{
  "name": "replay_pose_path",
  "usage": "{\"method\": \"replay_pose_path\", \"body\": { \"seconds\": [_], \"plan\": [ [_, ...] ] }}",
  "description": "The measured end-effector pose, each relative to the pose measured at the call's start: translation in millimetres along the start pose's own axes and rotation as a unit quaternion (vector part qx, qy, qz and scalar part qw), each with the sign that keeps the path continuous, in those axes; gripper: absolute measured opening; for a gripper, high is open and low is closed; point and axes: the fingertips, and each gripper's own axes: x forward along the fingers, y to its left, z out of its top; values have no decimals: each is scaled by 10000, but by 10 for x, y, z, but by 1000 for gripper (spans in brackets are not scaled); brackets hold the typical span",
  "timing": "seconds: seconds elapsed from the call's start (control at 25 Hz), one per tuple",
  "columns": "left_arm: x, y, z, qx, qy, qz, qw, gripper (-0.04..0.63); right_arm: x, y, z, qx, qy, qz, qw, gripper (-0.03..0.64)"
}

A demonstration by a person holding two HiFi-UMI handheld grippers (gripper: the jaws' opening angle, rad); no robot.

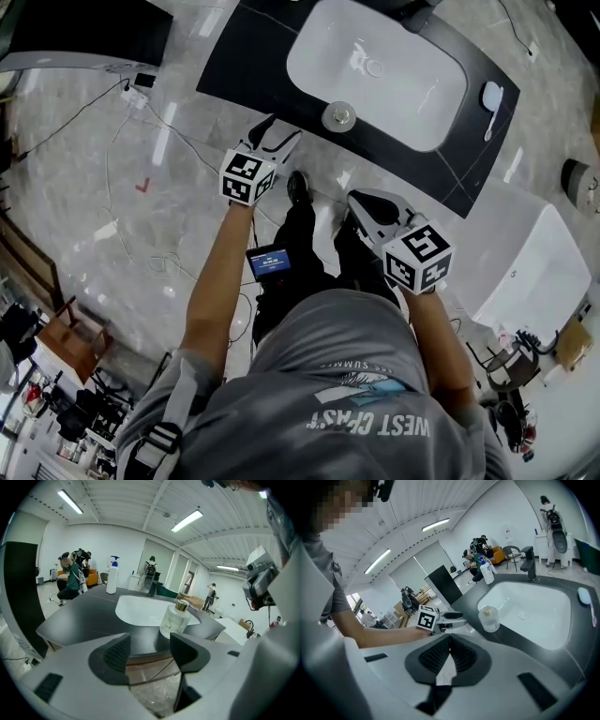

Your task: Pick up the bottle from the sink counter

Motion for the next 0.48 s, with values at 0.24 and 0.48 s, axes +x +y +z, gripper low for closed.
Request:
{"method": "replay_pose_path", "body": {
  "seconds": [0.24,0.48],
  "plan": [
    [67,-46,8,191,23,-61,9998,281,-8,-49,-18,59,11,-21,10000,2],
    [126,-151,58,517,-16,-204,9985,291,-2,-85,-29,93,33,-27,9999,2]
  ]
}}
